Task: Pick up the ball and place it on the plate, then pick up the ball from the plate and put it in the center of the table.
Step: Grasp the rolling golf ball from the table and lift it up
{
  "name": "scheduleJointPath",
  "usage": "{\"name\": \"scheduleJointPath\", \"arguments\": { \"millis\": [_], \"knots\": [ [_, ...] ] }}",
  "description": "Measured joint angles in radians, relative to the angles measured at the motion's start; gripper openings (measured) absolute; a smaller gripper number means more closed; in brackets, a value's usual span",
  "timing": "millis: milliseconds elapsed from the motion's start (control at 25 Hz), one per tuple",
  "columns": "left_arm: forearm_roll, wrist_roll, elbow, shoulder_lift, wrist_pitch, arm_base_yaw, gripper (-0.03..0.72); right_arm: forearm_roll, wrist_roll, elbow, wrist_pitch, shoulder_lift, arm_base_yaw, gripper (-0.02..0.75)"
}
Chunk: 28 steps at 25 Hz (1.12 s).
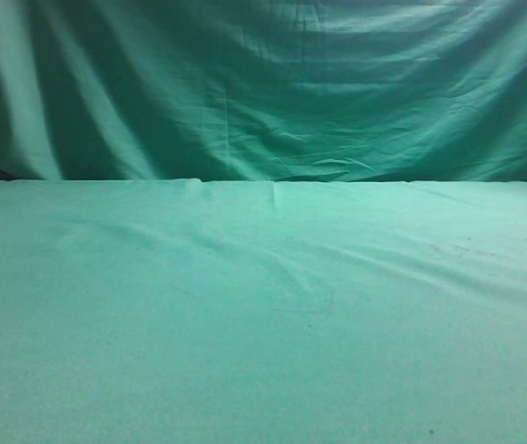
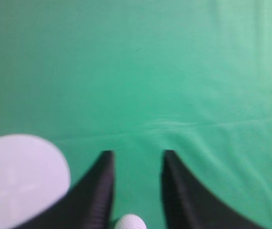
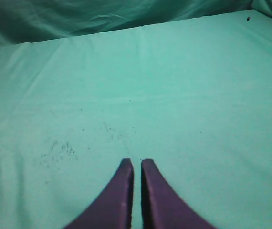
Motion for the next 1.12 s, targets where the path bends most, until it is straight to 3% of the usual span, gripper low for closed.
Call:
{"name": "scheduleJointPath", "arguments": {
  "millis": [160, 320, 600, 760, 1000, 1120],
  "knots": [
    [-0.046, 0.092, -0.002, -0.094, 0.008, -0.002, 0.0, 0.0, 0.0, 0.0, 0.0, 0.0, 0.0, 0.048],
    [0.009, 0.099, -0.006, -0.208, 0.006, -0.051, 0.0, 0.0, 0.0, 0.0, 0.0, 0.0, 0.0, 0.048],
    [0.104, 0.077, -0.006, -0.373, -0.001, -0.214, 0.0, -0.013, -0.003, 0.0, -0.004, 0.0, 0.0, 0.048],
    [0.143, 0.056, 0.01, -0.446, -0.016, -0.265, 0.0, -0.019, 0.031, 0.002, -0.156, 0.0, 0.0, 0.048],
    [0.157, 0.045, 0.299, -0.623, -0.2, -0.268, 0.0, -0.034, 0.037, 0.002, -0.415, 0.0, 0.0, 0.048],
    [0.155, 0.057, 0.466, -0.726, -0.294, -0.268, 0.0, -0.034, 0.04, -0.014, -0.37, 0.0, 0.0, 0.048]
  ]
}}
